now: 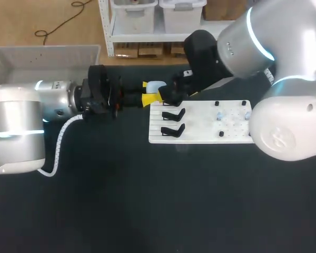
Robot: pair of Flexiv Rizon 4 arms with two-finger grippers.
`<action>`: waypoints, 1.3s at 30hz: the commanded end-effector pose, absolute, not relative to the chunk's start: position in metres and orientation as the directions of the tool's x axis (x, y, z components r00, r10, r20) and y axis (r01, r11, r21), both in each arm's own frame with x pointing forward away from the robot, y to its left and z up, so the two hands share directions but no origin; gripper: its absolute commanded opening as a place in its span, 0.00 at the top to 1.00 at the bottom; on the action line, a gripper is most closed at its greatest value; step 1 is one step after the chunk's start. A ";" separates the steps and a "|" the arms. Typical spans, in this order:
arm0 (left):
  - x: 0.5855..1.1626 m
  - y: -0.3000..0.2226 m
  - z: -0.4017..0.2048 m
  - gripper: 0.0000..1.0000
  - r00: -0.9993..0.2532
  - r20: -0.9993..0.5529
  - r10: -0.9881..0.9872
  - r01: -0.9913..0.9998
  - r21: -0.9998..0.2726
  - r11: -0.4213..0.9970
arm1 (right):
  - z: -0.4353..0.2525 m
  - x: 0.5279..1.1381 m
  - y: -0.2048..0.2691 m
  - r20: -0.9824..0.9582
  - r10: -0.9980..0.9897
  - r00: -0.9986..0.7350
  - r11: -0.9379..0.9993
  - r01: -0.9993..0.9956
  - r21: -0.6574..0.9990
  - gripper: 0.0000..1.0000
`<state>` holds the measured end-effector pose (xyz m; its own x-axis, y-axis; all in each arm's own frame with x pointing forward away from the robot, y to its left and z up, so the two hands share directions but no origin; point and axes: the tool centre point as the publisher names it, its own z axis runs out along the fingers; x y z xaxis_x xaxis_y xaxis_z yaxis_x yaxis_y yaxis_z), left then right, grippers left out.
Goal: Pick up each earbud case from the left stands, insert the matching earbuds, close the lid, and place the case in the box.
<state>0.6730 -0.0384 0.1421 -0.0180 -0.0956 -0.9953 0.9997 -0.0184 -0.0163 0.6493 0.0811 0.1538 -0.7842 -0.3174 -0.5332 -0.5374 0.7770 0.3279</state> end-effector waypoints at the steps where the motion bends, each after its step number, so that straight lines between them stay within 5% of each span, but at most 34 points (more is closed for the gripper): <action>1: 0.673 -0.039 0.141 1.00 -0.017 -0.995 -0.096 1.000 -0.016 -0.017 | 0.151 0.655 0.084 -0.528 -0.319 -0.787 0.778 -0.535 0.328 0.00; 39: 0.673 -0.039 0.141 1.00 -0.017 -0.995 -0.096 1.000 -0.016 -0.017 | 0.146 0.675 0.085 -0.514 -0.314 -0.798 0.801 -0.514 0.309 0.00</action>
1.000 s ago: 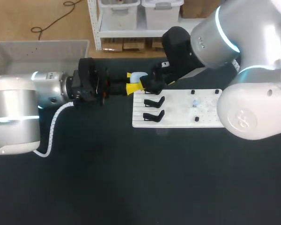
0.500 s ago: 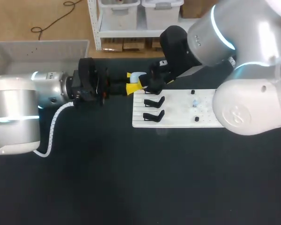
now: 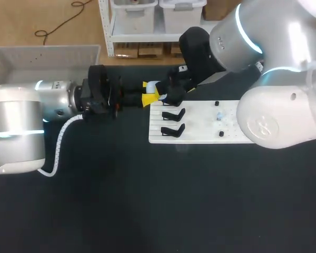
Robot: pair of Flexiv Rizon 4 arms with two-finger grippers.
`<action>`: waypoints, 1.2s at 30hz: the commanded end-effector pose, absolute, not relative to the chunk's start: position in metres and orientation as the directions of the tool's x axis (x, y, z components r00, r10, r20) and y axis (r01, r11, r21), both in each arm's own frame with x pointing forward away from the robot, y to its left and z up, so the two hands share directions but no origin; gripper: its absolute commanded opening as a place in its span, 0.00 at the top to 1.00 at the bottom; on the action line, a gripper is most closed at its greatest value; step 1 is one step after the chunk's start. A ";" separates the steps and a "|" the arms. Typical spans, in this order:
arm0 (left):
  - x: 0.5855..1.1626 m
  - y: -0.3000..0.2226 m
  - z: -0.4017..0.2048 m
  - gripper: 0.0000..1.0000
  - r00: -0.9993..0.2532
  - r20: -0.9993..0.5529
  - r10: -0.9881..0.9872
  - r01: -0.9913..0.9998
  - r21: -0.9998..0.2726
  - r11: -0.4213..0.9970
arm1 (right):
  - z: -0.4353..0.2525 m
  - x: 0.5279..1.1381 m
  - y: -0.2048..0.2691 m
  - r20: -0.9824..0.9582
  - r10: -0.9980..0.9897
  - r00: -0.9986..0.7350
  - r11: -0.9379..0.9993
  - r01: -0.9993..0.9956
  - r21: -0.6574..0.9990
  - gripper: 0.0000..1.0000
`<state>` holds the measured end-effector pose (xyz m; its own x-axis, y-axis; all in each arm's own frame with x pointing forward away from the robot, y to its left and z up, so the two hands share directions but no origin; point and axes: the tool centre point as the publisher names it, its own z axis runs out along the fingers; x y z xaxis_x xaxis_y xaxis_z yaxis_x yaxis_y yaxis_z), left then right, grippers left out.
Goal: Pick up each earbud case from the left stands, insert the matching earbuds, close the lid, and place the case in the box.
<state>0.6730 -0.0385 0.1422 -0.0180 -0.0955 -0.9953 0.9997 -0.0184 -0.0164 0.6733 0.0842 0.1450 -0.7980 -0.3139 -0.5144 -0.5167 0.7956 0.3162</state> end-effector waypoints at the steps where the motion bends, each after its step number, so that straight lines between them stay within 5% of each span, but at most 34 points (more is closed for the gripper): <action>1: 0.673 -0.039 0.141 1.00 -0.017 -0.995 -0.096 1.000 -0.016 -0.017 | 0.146 0.675 0.085 -0.514 -0.315 -0.798 0.803 -0.513 0.304 0.00; 22: 0.673 -0.039 0.141 1.00 -0.017 -0.995 -0.096 1.000 -0.016 -0.017 | 0.178 0.687 0.075 -0.570 -0.320 -0.756 0.841 -0.504 0.197 0.00; 36: 0.673 -0.039 0.141 1.00 -0.017 -0.995 -0.096 1.000 -0.016 -0.017 | 0.184 0.679 -0.010 -0.476 -0.349 -0.807 0.921 -0.389 -0.016 0.00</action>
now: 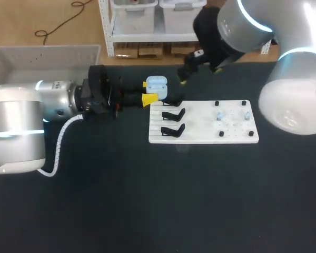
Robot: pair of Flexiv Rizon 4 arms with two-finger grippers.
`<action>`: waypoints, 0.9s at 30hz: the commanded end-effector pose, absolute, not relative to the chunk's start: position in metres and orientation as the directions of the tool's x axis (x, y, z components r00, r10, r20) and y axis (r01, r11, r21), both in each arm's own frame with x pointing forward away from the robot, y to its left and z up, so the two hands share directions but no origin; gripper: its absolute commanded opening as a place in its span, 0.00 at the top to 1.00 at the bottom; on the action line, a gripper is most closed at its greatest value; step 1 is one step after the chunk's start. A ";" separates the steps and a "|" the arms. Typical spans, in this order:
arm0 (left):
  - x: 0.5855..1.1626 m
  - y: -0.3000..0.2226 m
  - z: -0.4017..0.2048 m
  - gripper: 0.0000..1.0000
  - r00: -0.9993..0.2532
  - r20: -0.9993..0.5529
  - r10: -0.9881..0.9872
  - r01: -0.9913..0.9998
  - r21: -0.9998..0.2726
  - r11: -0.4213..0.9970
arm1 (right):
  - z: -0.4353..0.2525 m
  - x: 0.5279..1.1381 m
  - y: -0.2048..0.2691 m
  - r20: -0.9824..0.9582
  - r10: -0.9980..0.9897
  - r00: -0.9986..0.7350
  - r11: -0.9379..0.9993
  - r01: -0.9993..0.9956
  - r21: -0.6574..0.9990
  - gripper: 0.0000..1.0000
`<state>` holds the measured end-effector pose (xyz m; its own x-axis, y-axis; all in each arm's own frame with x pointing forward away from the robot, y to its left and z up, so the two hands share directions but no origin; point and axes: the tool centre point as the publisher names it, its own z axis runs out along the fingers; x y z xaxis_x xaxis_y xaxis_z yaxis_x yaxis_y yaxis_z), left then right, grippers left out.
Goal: Pick up each earbud case from the left stands, insert the matching earbuds, close the lid, and place the case in the box.
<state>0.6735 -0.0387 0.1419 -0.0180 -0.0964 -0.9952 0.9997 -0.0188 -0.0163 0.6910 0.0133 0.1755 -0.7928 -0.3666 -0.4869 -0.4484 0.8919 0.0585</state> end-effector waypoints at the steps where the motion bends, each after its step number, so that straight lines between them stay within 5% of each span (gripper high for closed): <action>1: 0.673 -0.039 0.141 1.00 -0.017 -0.995 -0.096 1.000 -0.016 -0.017 | 0.182 0.678 -0.018 -0.459 -0.342 -0.820 0.928 -0.372 -0.027 0.00; 23: 0.673 -0.039 0.141 1.00 -0.017 -0.995 -0.096 1.000 -0.016 -0.017 | 0.080 0.676 -0.124 -0.072 -0.259 -0.963 0.946 -0.238 -0.219 0.00; 25: 0.673 -0.039 0.141 1.00 -0.017 -0.995 -0.096 1.000 -0.016 -0.017 | 0.072 0.678 -0.126 -0.054 -0.258 -0.965 0.943 -0.239 -0.231 0.10; 27: 0.673 -0.039 0.141 1.00 -0.017 -0.995 -0.096 1.000 -0.016 -0.017 | 0.065 0.679 -0.127 -0.043 -0.256 -0.966 0.942 -0.239 -0.234 0.38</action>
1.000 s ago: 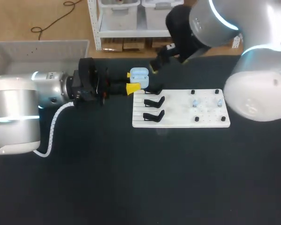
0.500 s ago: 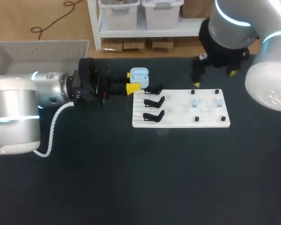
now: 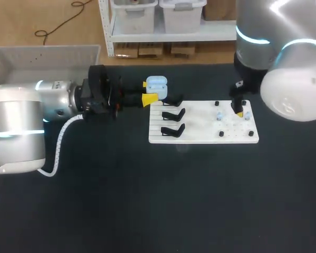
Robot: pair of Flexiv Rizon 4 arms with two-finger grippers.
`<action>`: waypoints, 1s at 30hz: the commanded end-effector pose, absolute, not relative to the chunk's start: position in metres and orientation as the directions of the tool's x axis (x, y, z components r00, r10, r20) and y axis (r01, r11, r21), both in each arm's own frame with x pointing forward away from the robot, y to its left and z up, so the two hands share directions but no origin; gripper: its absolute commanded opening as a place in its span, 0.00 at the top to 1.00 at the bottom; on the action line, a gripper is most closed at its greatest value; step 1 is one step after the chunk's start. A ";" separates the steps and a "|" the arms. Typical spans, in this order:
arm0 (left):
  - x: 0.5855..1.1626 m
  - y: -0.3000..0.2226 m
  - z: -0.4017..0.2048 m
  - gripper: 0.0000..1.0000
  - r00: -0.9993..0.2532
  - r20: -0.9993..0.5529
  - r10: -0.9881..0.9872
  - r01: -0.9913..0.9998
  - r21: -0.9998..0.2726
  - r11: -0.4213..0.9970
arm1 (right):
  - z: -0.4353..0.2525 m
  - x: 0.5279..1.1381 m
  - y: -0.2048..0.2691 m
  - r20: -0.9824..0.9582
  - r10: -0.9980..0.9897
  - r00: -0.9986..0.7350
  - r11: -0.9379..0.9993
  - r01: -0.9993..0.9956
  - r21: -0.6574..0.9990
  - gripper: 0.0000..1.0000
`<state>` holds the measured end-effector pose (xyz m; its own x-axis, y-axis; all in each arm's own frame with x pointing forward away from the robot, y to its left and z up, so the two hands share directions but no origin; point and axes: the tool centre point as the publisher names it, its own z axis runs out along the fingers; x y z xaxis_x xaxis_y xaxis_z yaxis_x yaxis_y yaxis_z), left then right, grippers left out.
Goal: Pick up each earbud case from the left stands, insert the matching earbuds, close the lid, and place the case in the box.
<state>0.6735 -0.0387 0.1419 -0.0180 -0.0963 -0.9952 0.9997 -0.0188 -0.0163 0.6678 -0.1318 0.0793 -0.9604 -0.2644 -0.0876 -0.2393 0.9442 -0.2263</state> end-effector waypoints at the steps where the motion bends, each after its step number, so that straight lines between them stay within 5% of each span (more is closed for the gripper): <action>1: 0.673 -0.039 0.141 1.00 -0.017 -0.995 -0.096 1.000 -0.016 -0.017 | 0.062 0.680 -0.127 -0.038 -0.255 -0.966 0.942 -0.239 -0.237 0.50; 30: 0.673 -0.039 0.141 1.00 -0.017 -0.995 -0.096 1.000 -0.016 -0.017 | 0.024 0.695 -0.128 -0.061 -0.142 -0.988 0.946 -0.118 -0.302 0.56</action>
